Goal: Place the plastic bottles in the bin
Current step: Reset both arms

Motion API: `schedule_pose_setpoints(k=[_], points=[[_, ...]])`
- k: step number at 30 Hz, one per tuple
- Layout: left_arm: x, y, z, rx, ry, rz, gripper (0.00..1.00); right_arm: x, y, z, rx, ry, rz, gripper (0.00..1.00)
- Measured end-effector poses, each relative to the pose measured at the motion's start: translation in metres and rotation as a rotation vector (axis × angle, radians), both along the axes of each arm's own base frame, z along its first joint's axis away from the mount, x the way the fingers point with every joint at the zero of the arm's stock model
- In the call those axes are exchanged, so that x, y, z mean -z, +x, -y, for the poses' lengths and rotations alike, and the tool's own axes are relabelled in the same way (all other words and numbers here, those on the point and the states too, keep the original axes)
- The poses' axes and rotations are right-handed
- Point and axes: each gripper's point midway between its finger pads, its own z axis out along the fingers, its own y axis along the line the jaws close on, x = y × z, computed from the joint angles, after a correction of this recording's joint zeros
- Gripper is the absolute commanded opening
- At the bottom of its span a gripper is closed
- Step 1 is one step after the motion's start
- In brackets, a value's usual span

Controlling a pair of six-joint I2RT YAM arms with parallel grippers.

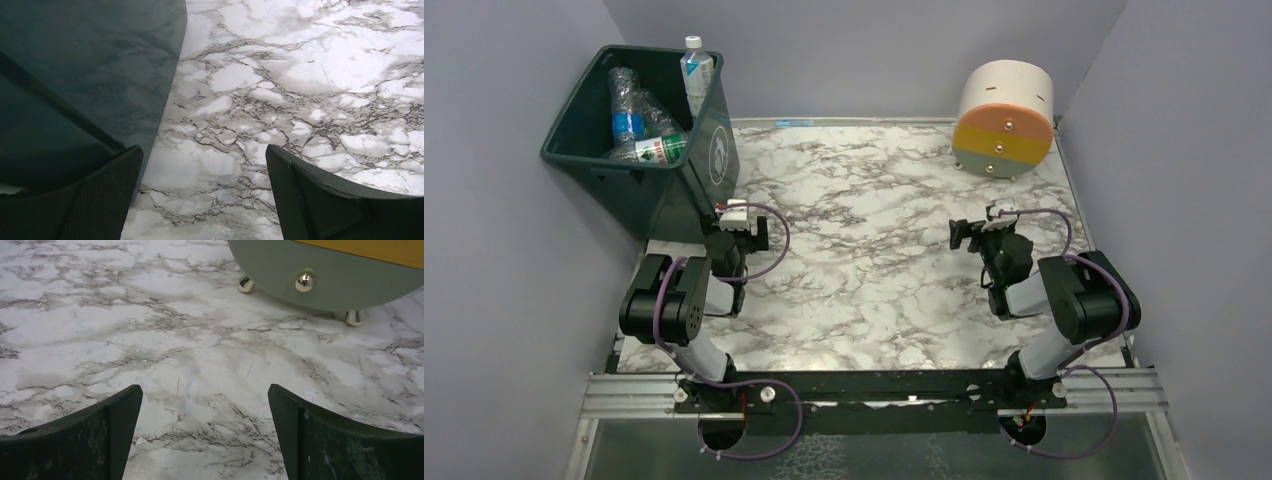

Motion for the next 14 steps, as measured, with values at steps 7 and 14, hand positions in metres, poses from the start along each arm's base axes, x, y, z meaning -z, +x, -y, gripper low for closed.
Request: schedule_pose_setpoints(k=[7,14], points=[[0.0000,0.0000,0.0000,0.000,0.000,0.000,0.99,0.0111,-0.0026,0.0010,0.003,-0.006,-0.045,0.99],[0.0000,0.0000,0.0000,0.000,0.000,0.000,0.99,0.0112,-0.0026,0.0012,0.005,-0.006,-0.045,0.99]])
